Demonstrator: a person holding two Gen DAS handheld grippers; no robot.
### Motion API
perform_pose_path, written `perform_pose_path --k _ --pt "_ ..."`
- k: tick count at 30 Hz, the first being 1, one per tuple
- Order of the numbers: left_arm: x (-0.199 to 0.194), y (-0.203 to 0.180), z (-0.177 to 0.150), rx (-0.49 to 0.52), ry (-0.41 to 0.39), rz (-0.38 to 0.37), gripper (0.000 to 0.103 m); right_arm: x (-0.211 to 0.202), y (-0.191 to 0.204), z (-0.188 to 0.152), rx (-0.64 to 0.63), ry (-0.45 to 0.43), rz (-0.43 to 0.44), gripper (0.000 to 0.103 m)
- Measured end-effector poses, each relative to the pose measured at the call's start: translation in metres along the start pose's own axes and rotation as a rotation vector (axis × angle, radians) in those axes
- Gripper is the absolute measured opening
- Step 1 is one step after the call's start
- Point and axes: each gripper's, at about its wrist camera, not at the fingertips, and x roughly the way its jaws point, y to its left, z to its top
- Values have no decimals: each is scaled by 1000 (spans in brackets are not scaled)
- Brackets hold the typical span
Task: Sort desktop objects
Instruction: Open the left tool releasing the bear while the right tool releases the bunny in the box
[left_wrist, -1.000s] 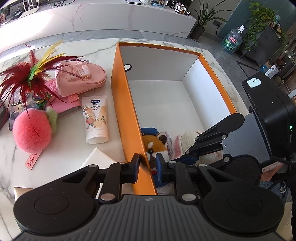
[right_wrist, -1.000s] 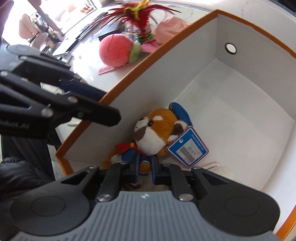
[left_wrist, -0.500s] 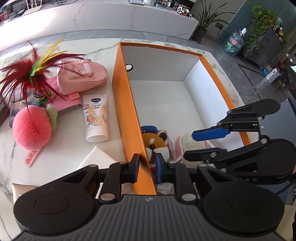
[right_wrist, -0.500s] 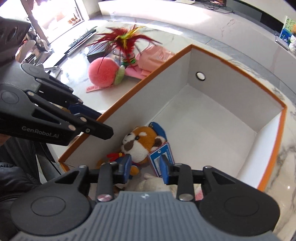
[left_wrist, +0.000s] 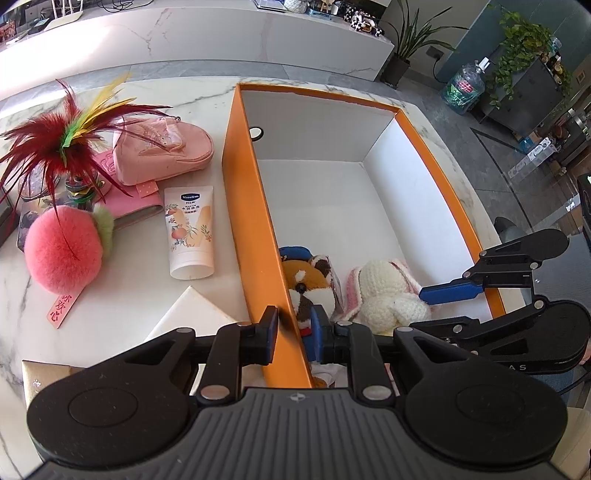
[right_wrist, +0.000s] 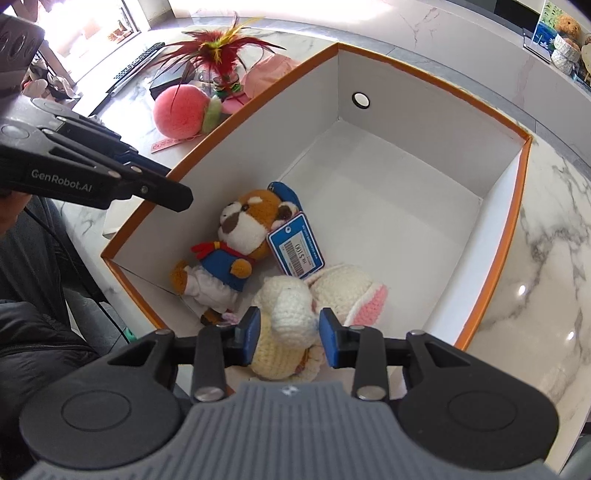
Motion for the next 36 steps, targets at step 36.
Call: perform_pose_path --k 36 --pt "3 -10 -2 45 4 52 21 19 32 12 -350 19 0 25"
